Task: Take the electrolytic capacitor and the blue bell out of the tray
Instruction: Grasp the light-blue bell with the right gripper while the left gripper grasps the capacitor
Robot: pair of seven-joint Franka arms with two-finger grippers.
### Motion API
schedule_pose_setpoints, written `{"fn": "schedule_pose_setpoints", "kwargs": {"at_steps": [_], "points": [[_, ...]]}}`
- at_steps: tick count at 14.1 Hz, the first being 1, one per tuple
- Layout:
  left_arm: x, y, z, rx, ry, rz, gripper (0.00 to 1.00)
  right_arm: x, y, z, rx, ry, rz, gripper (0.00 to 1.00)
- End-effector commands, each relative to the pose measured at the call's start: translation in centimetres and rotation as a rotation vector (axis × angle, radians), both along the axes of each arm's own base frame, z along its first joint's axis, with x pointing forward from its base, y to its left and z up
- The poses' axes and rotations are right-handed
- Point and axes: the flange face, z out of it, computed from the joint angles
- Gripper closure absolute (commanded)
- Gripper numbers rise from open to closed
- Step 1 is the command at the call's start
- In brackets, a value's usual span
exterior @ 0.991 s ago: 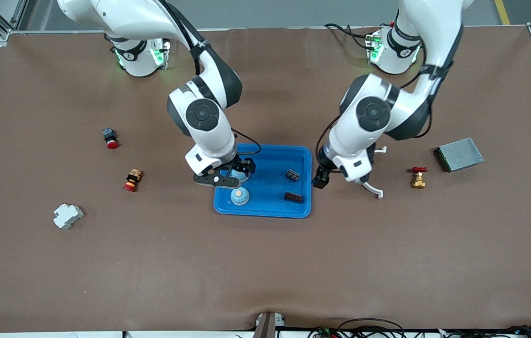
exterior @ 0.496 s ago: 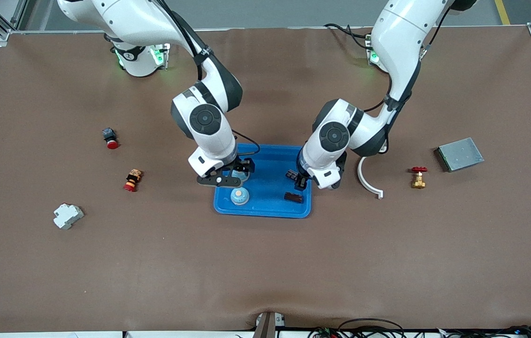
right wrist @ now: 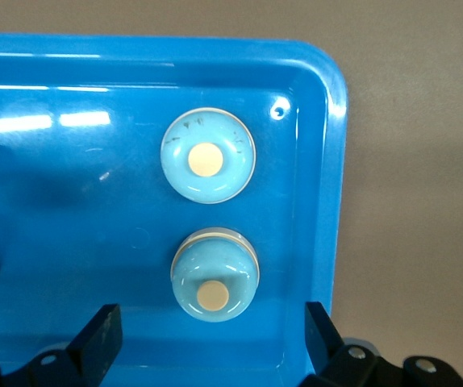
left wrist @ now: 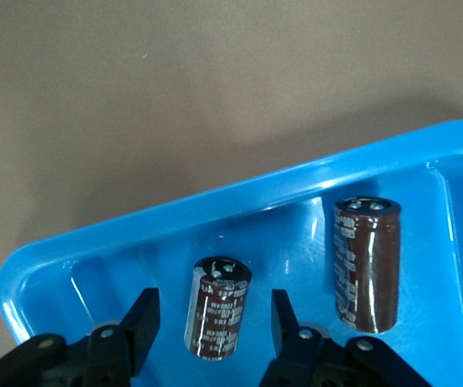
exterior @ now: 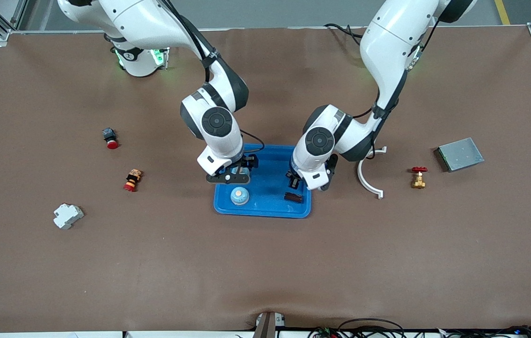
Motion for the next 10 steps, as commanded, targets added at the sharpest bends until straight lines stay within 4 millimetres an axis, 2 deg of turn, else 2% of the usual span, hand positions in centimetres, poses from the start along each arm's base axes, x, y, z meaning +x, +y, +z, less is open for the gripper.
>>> {"fn": "schedule_pose_setpoints", "kwargs": {"at_steps": [1, 3, 5, 7, 8, 10], "points": [[-0.6, -1.2, -1.2, 0.012, -0.004, -0.025, 0.51, 0.0, 0.0, -1.4, -0.011, 0.007, 0.013, 0.0], [-0.5, -1.1, -1.3, 0.011, -0.004, -0.027, 0.73, 0.0, 0.2, -2.4, -0.016, 0.013, 0.014, 0.0], [-0.3, -1.0, -0.9, 0.015, -0.017, -0.039, 1.0, -0.1, 0.2, -3.1, -0.016, 0.013, 0.015, 0.0], [0.6, -0.5, 0.3, 0.008, -0.029, -0.021, 1.0, 0.0, 0.4, -3.6, -0.01, 0.004, 0.016, 0.0], [0.9, -0.2, 1.6, 0.009, -0.032, -0.019, 1.0, 0.0, 0.4, -4.2, -0.009, 0.003, 0.015, 0.0], [2.2, 2.5, 4.0, 0.039, 0.004, -0.013, 1.0, -0.1, 0.6, -4.9, -0.008, 0.0, 0.018, 0.0]]}}
